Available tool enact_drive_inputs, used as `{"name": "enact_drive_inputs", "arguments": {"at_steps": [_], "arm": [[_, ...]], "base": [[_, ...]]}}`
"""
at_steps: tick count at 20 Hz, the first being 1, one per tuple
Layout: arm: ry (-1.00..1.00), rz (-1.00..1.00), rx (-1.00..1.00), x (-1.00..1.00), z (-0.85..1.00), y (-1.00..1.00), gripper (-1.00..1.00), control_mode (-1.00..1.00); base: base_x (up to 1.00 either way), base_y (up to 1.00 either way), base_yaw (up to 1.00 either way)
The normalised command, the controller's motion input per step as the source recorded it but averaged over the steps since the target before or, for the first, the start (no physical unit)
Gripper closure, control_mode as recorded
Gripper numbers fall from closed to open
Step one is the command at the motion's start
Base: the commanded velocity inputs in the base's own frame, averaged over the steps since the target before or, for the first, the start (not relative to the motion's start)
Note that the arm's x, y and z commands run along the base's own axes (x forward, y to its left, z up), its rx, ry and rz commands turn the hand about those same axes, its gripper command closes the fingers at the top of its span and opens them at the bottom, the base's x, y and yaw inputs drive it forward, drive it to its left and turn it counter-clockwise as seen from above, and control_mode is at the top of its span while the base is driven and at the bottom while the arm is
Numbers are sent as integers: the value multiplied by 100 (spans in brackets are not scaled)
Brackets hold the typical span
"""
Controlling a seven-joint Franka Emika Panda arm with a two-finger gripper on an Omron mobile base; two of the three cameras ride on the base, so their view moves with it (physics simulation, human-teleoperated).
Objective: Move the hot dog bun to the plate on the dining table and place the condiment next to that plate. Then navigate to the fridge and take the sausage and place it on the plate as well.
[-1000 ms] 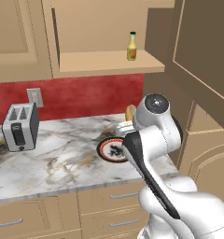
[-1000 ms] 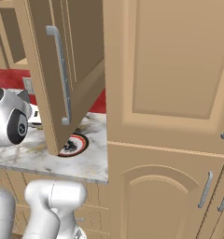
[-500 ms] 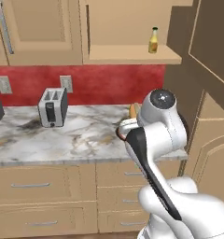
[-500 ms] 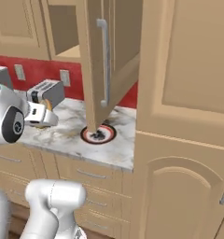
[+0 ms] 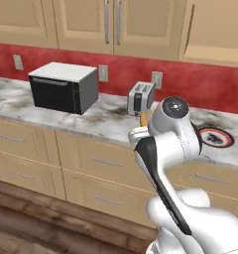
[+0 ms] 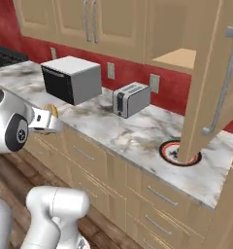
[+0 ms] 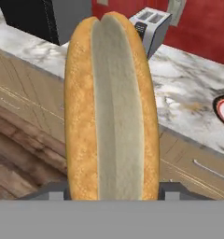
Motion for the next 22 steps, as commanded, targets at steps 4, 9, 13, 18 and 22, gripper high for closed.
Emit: {"name": "enact_drive_inputs", "arguments": {"at_steps": [4,9,13,18,22], "arm": [[0,0,0,0,0,0,100,100],[0,0,0,0,0,0,100,100],[0,0,0,0,0,0,100,100],[0,0,0,0,0,0,100,100],[0,0,0,0,0,0,100,100]], "base": [[-21,72,67],[-21,67,67],[-18,62,67],[-10,60,67],[9,51,61]]}}
